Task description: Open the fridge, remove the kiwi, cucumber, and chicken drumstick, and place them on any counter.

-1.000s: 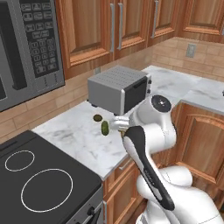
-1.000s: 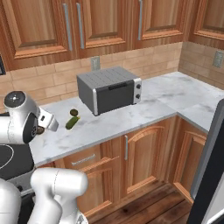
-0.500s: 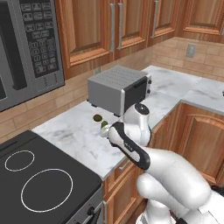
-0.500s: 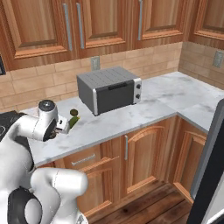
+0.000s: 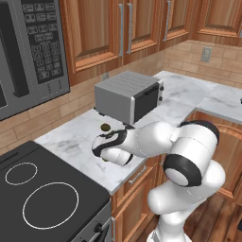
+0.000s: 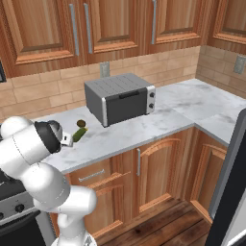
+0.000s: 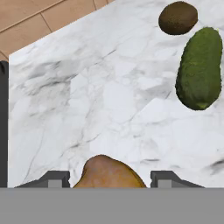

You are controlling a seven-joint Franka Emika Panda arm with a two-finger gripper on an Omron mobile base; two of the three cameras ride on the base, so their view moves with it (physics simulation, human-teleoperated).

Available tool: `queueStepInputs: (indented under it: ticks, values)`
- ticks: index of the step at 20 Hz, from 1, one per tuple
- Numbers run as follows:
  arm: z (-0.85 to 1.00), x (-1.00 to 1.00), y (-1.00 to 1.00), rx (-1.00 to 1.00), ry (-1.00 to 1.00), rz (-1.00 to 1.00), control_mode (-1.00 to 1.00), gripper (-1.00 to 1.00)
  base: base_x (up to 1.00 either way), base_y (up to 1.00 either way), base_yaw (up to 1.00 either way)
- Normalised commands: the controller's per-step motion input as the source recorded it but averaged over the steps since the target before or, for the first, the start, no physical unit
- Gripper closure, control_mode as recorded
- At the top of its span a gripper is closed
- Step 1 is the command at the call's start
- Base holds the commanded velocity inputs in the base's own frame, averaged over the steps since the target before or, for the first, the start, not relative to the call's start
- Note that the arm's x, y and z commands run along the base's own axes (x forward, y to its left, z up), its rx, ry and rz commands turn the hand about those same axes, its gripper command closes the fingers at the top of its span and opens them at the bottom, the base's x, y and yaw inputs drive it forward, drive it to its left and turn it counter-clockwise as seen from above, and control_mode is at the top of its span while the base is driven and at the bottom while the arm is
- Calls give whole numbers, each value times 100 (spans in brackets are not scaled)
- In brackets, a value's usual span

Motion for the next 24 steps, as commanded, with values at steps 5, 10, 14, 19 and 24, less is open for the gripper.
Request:
queueStepInputs:
  ticks: [5,10,14,19,24]
  values:
    - [-4,86,36,0,-6,3,-100,100,0,0,0]
    - [0,89,10,-1,-8,0,-100,-100,0,0,0]
    - [0,67,0,-3,-7,0,-100,-100,0,0,0]
    - [0,51,0,-4,-2,0,-100,-100,0,0,0]
    - [20,-7,-4,-4,-17,0,-100,-100,0,0,0]
